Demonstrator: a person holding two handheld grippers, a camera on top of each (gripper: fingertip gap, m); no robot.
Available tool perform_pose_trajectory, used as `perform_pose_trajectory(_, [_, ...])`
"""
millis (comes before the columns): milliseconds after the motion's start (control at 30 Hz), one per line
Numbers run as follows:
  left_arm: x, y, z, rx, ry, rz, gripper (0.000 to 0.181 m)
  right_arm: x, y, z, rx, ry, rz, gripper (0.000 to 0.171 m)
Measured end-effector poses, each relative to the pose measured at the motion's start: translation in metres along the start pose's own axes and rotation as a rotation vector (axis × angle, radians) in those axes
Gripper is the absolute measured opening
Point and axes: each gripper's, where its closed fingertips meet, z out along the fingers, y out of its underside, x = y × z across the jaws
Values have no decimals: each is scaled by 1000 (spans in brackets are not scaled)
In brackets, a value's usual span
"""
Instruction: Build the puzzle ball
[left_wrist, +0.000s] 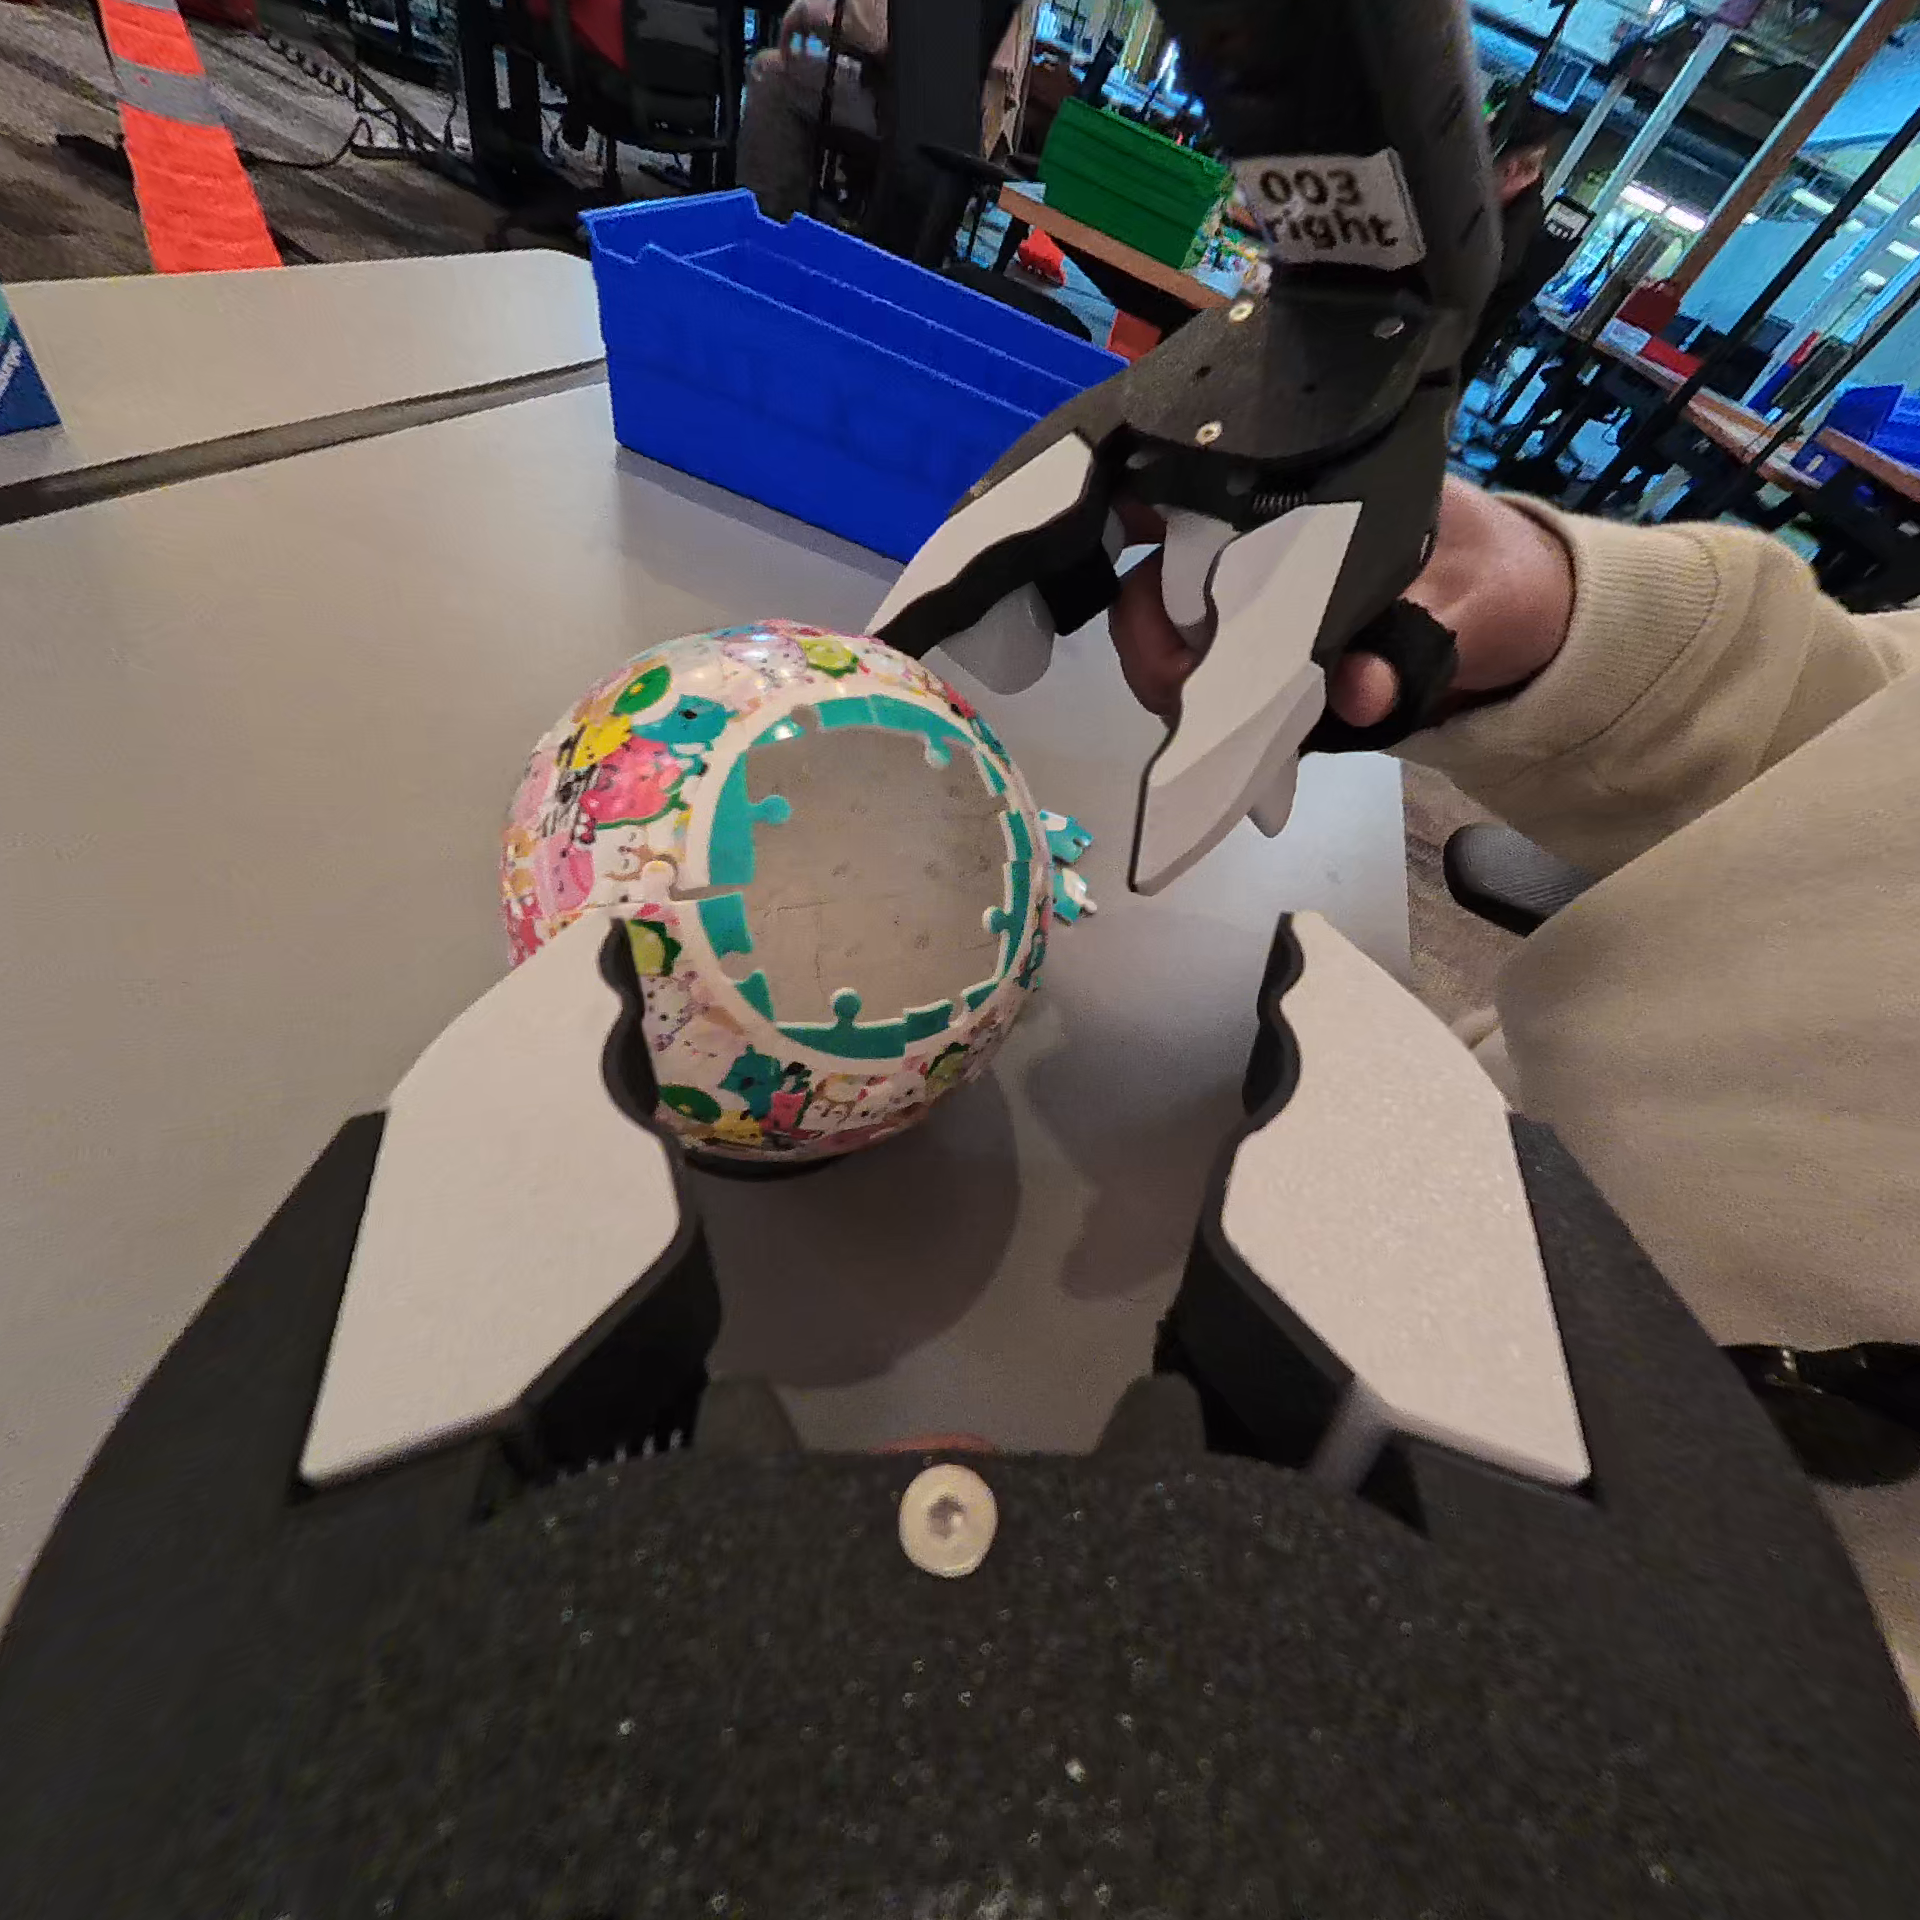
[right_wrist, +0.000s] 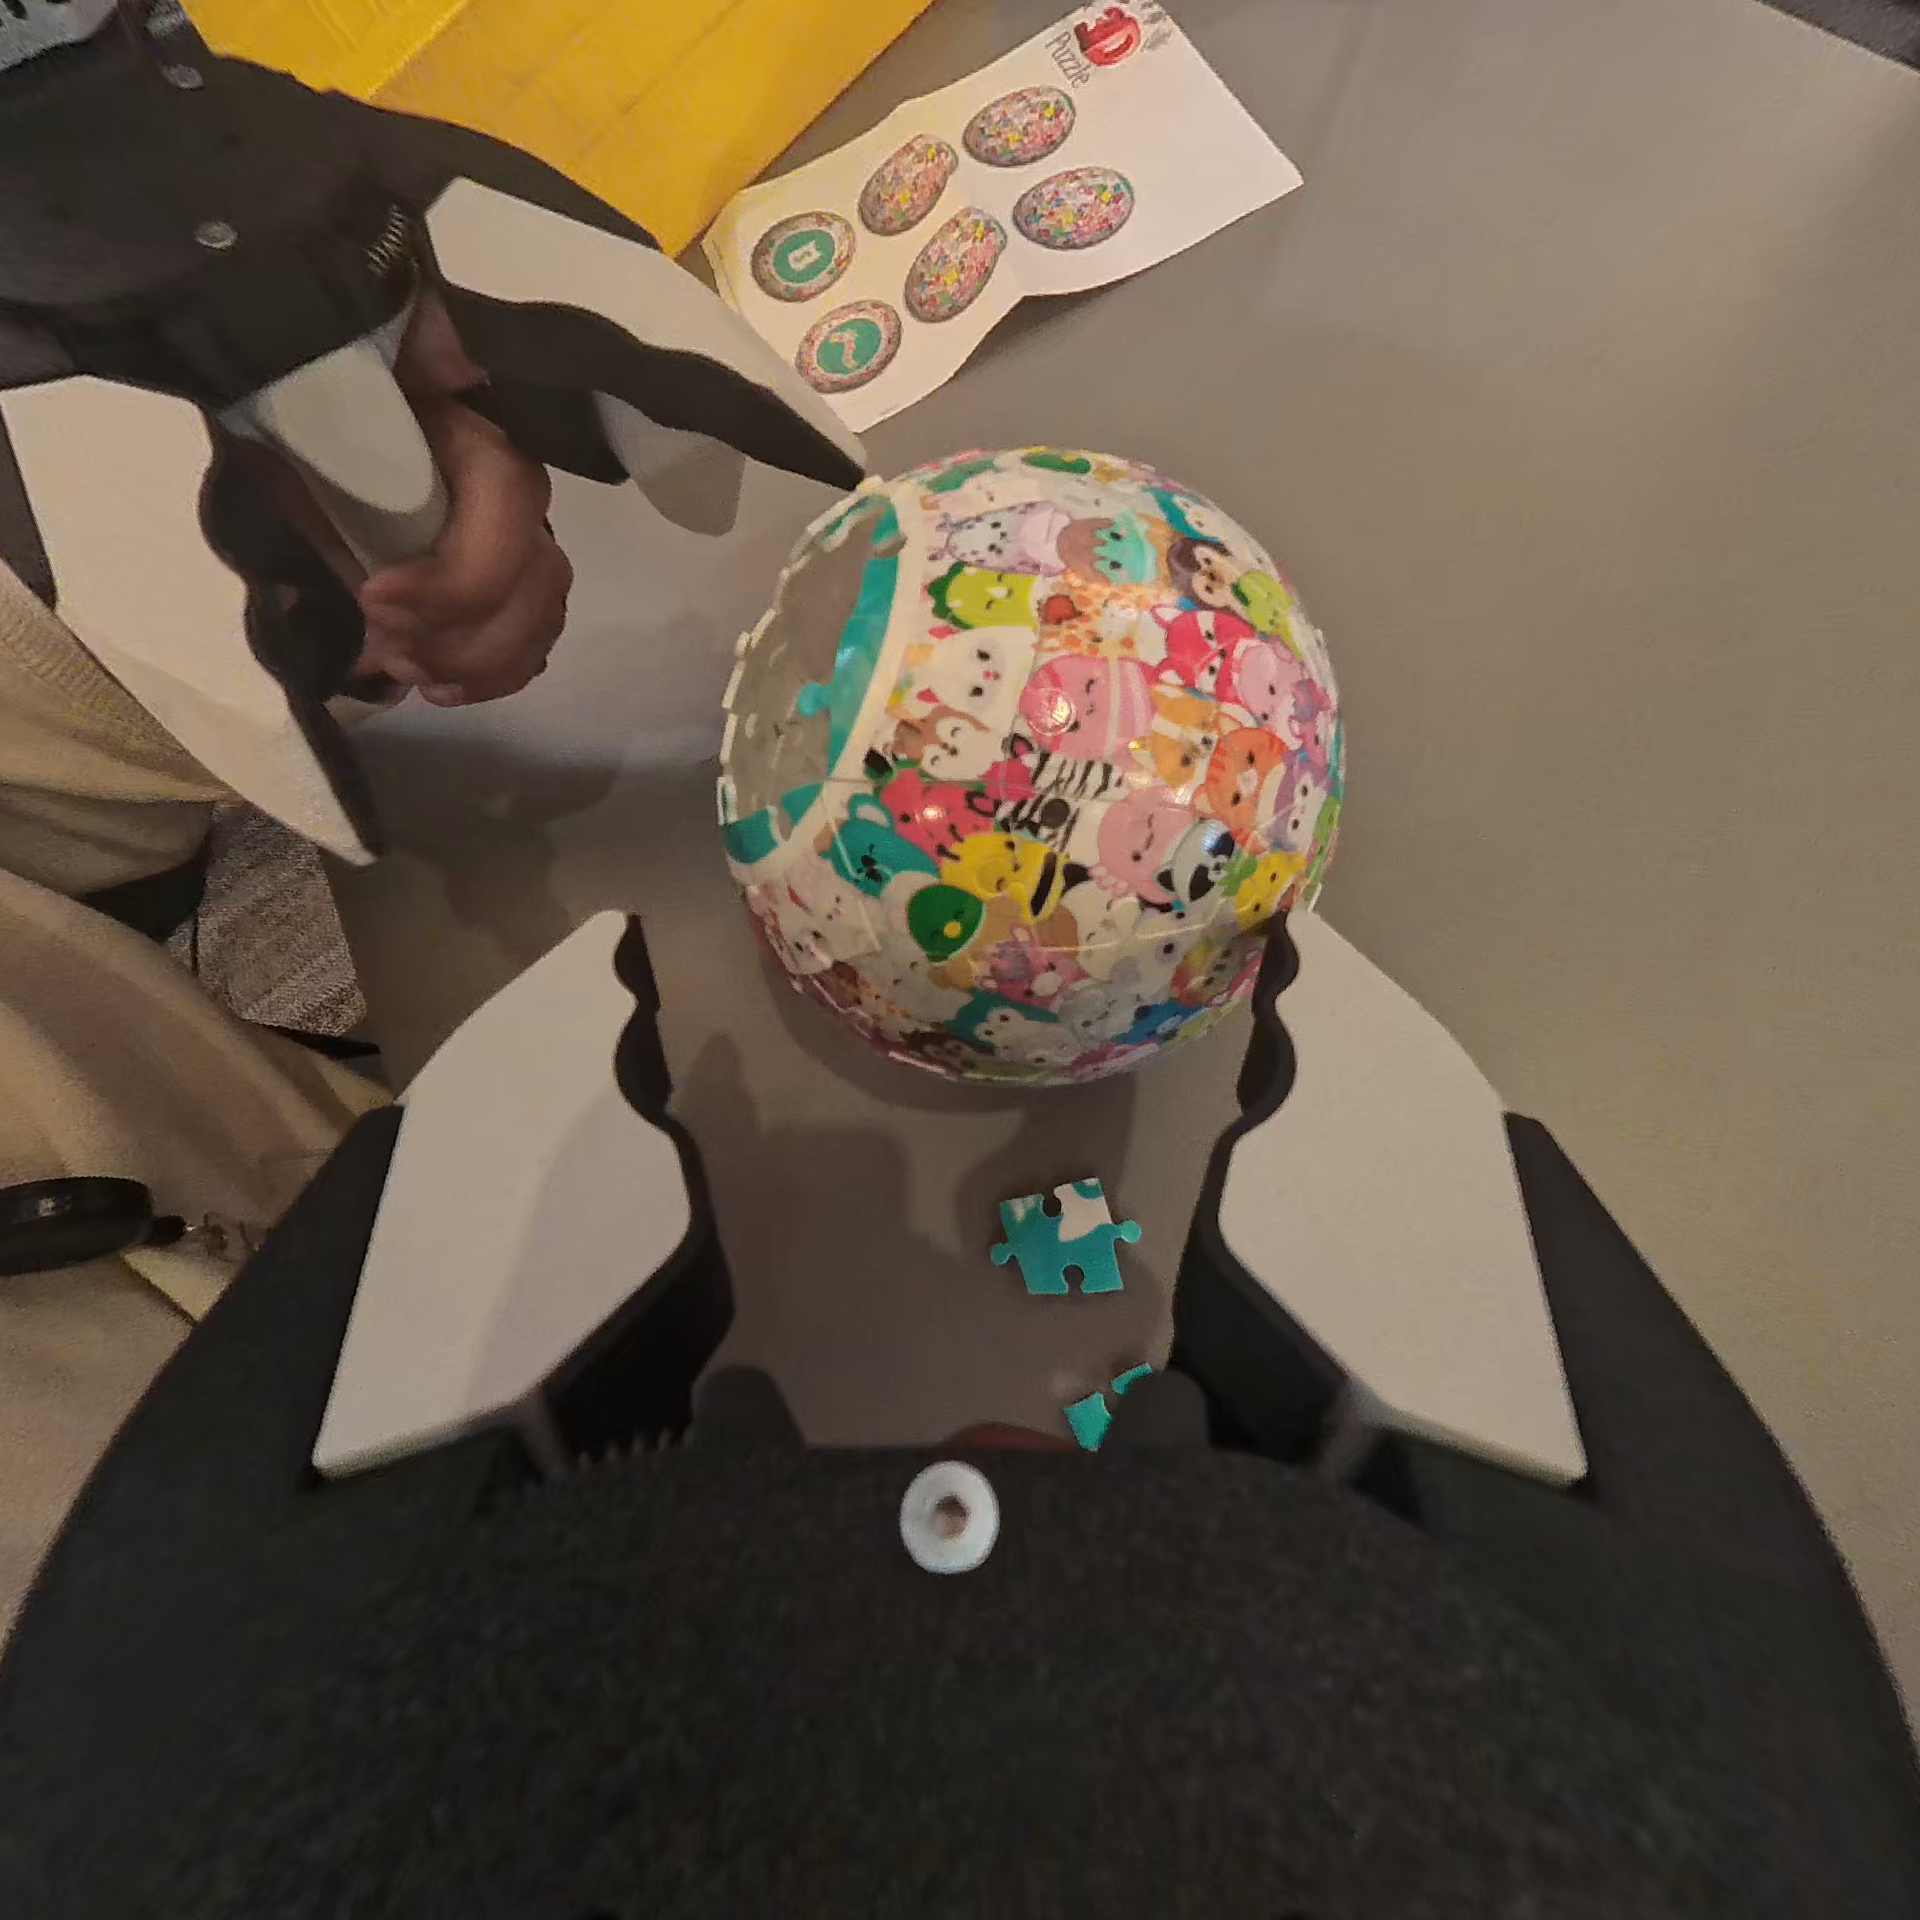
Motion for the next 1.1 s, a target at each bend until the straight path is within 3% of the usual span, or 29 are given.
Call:
perform_pose_trajectory(433, [7,-3,3,0,20,14,115,4,-1,19,-39,-32,-13,130])
perform_pose_trajectory(667, [-9,2,-12,17,29,-50,116,18,4,9,10,-66,77,121])
perform_pose_trajectory(900, [9,-3,-4,31,68,7,112,-4,7,-4,100,-155,186,115])
perform_pose_trajectory(1100, [17,0,-2,11,63,8,112,8,-5,4,123,-167,181,120])
